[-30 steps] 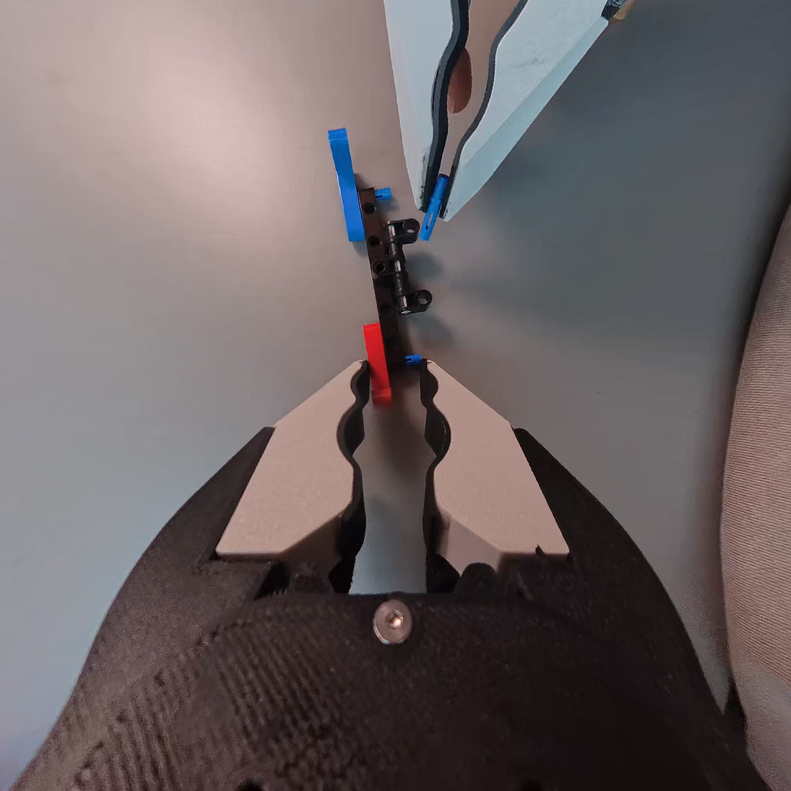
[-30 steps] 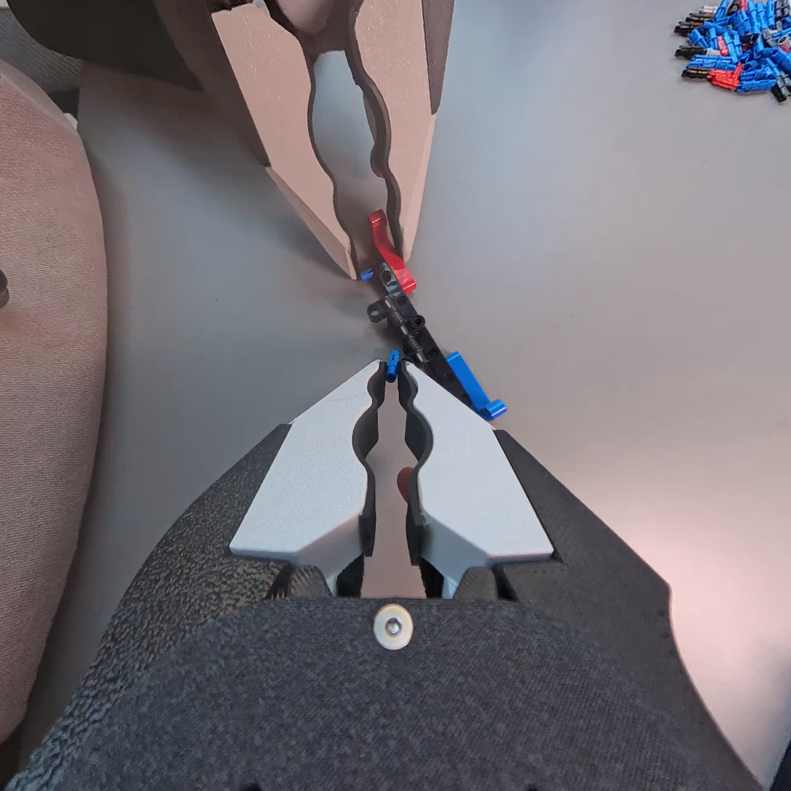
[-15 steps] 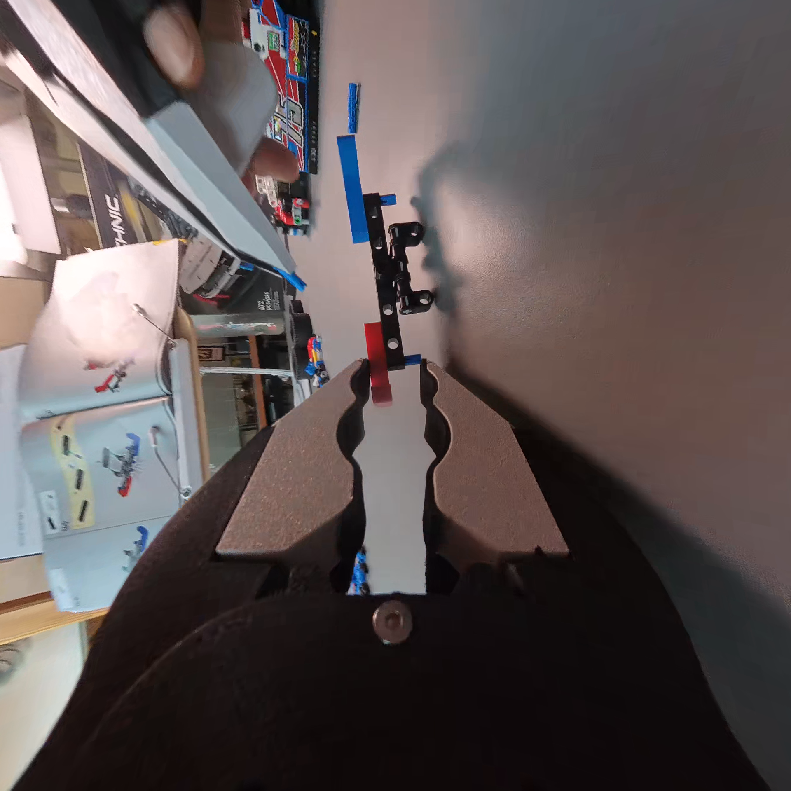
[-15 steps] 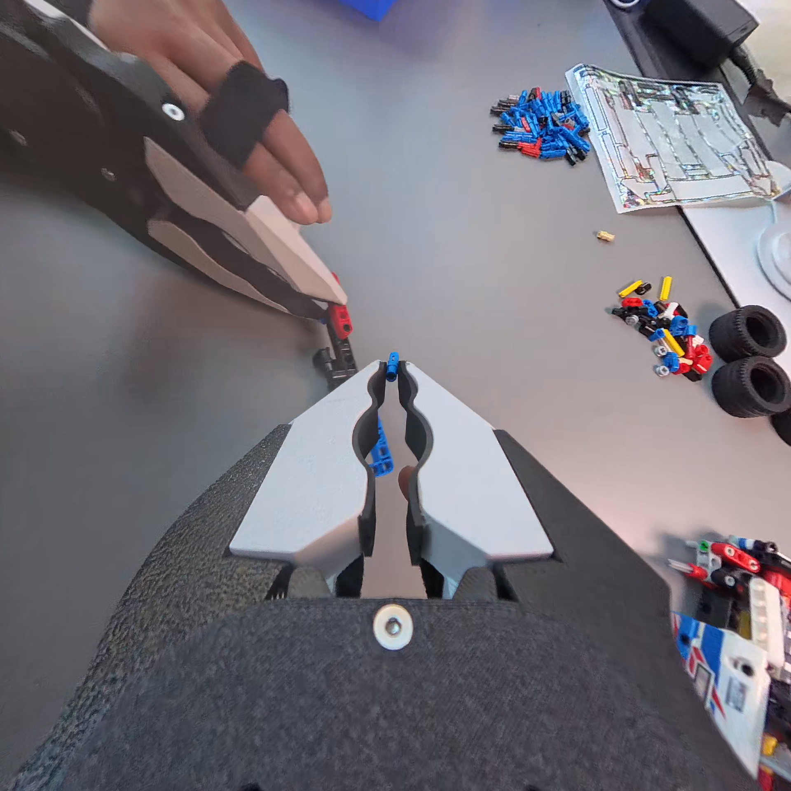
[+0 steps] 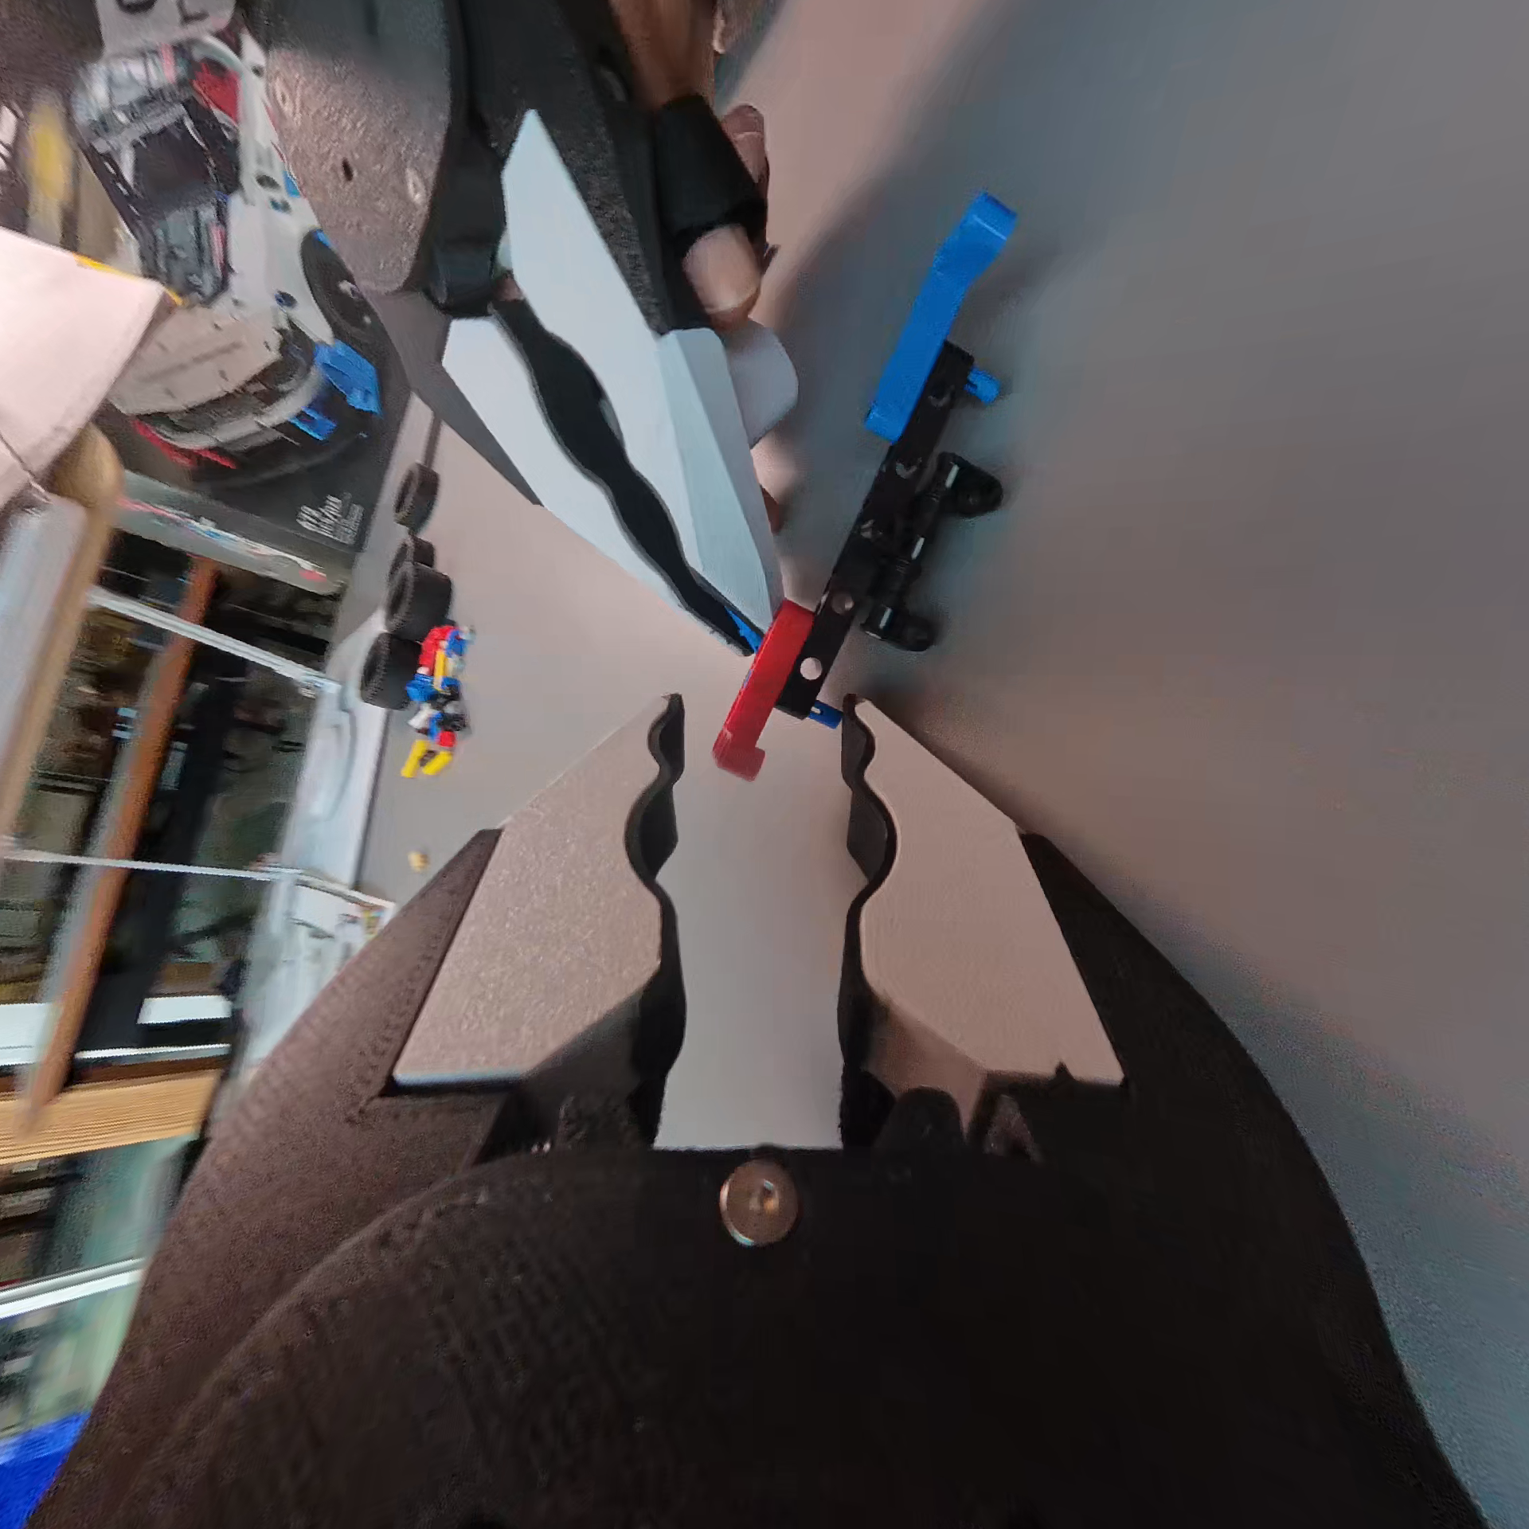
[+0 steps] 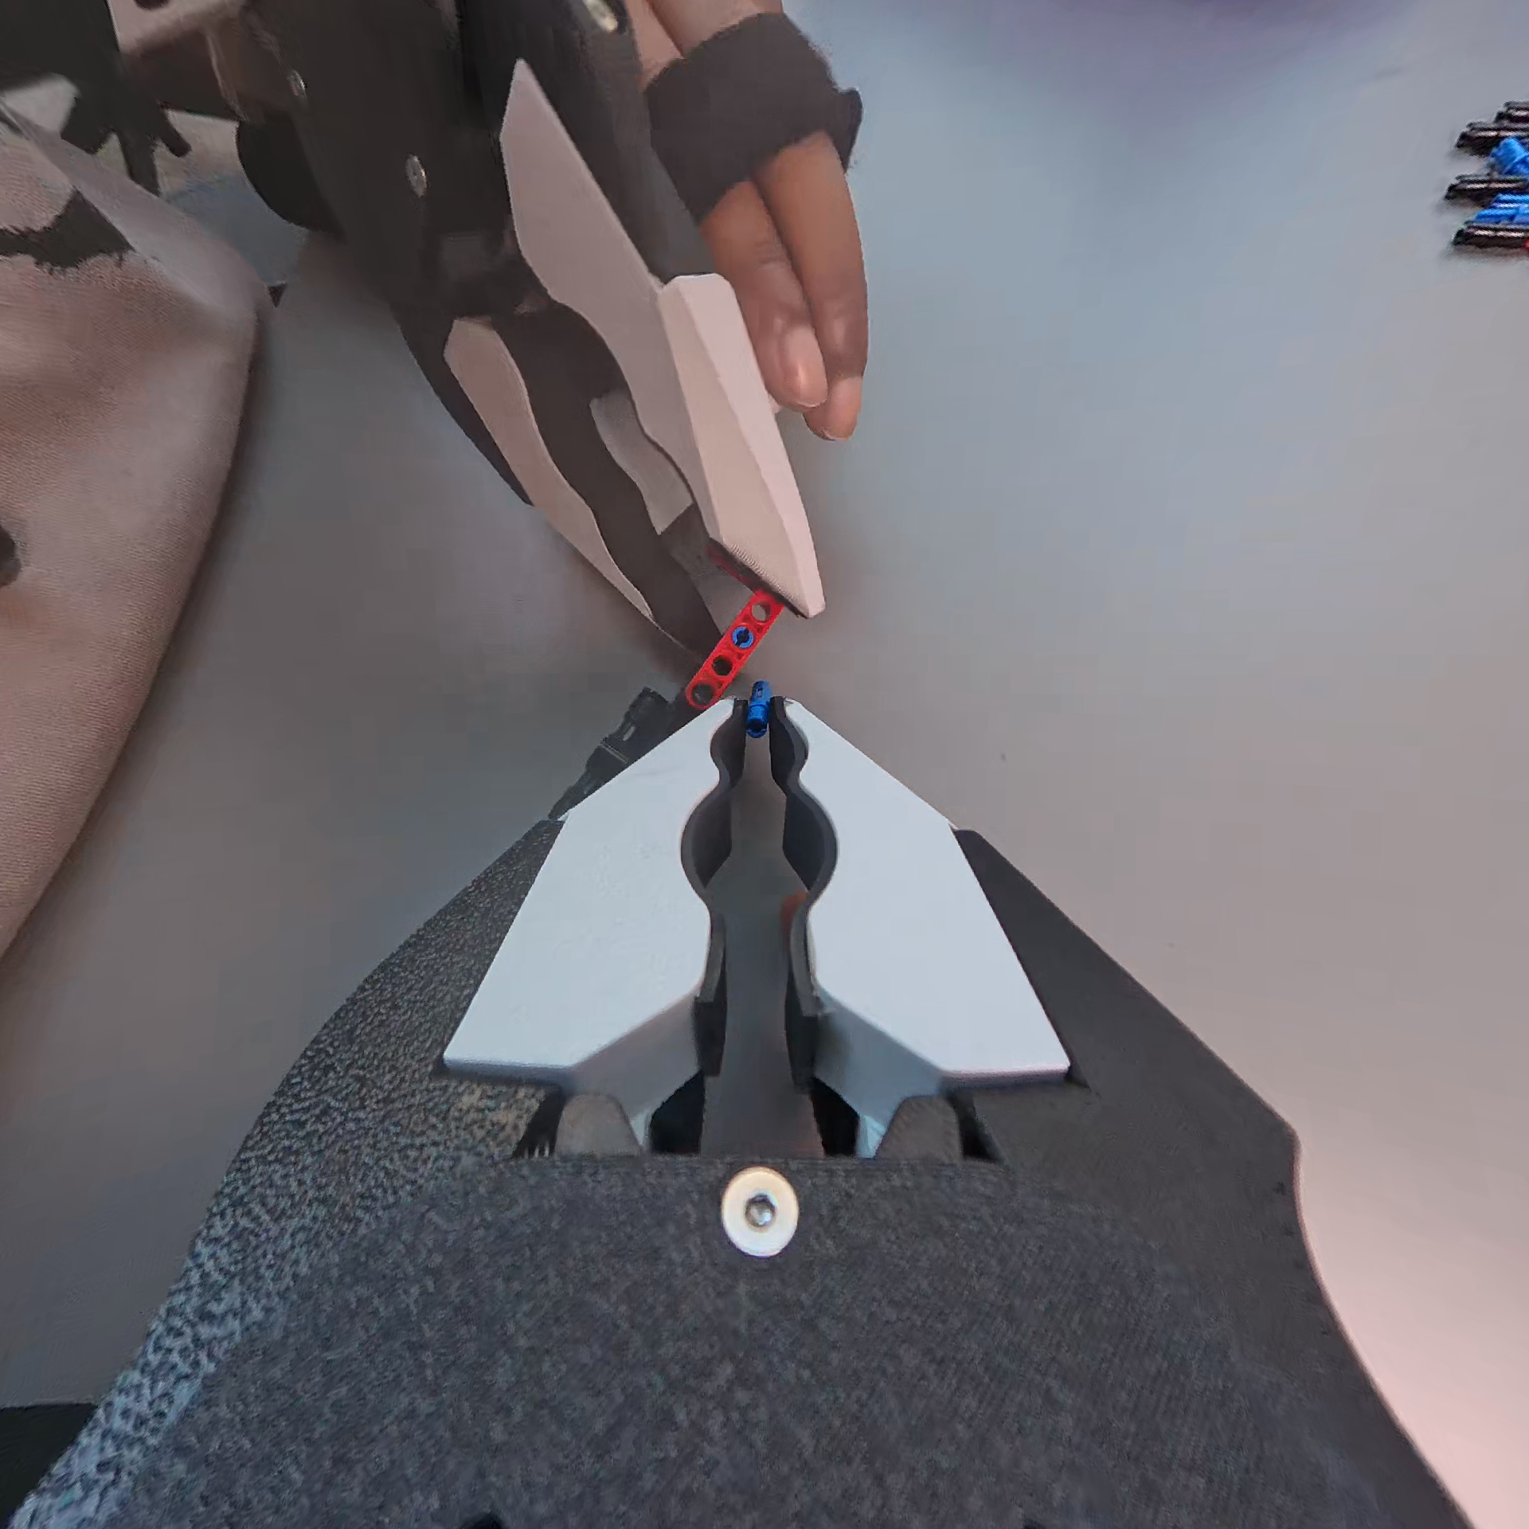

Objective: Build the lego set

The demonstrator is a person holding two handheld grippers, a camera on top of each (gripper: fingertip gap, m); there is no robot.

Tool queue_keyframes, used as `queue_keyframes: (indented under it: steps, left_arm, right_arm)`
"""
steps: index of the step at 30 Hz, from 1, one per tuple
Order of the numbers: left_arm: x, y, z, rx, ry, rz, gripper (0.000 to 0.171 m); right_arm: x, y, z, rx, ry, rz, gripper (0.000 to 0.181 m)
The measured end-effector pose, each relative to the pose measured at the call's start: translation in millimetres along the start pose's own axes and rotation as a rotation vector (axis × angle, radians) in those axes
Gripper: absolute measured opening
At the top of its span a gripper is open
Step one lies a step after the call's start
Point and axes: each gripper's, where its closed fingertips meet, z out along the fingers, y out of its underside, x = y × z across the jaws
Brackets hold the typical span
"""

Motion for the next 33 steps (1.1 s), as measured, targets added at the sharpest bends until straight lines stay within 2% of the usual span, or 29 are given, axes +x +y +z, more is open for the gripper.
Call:
queue_keyframes:
  steps: [5,10,13,15,17,18,22,24,28,30,33]
  left_arm:
    - [11.6,-6.9,-6.3,0.078,0.260,-0.399,0.047]
    - [15.0,-12.8,-12.2,0.097,0.395,-0.584,0.042]
    - [6.9,1.4,-7.7,0.019,0.319,-0.555,0.030]
    - [8.8,4.6,-5.3,-0.012,0.339,-0.569,0.028]
    - [12.1,7.0,-2.4,-0.041,0.365,-0.576,0.009]
    - [10.2,6.3,-1.2,-0.034,0.349,-0.564,0.009]
    - [-3.9,-2.8,-3.6,0.050,0.235,-0.445,0.009]
    - [-14.9,-14.1,-9.9,0.149,0.125,-0.314,0.009]
    - [-25.7,-32.8,-20.1,0.264,-0.059,-0.081,0.009]
    - [-26.5,-37.7,-19.9,0.278,-0.105,-0.008,0.009]
    - [-26.2,-35.0,-14.9,0.257,-0.103,-0.028,0.008]
  right_arm:
    - [-6.8,-1.1,2.9,0.008,-0.021,-0.016,0.003]
    - [-15.4,-1.4,6.8,-0.009,-0.042,-0.031,0.003]
    - [-12.2,0.5,3.1,-0.020,-0.022,-0.026,0.003]
    - [-9.2,1.7,-3.1,-0.019,-0.008,-0.016,0.003]
    - [-5.0,3.6,-10.2,-0.017,0.018,-0.005,0.003]
    - [-4.0,5.2,-13.7,-0.019,0.028,0.001,0.003]
    - [-3.7,16.6,-24.4,-0.014,0.064,0.045,0.003]
    - [-2.0,21.3,-27.8,0.016,0.073,0.083,0.003]
    - [-7.0,17.5,-23.6,0.073,0.013,0.121,0.003]
    - [-14.0,8.2,-15.9,0.100,-0.046,0.116,0.003]
    - [-23.3,-0.3,-7.2,0.138,-0.141,0.124,0.004]
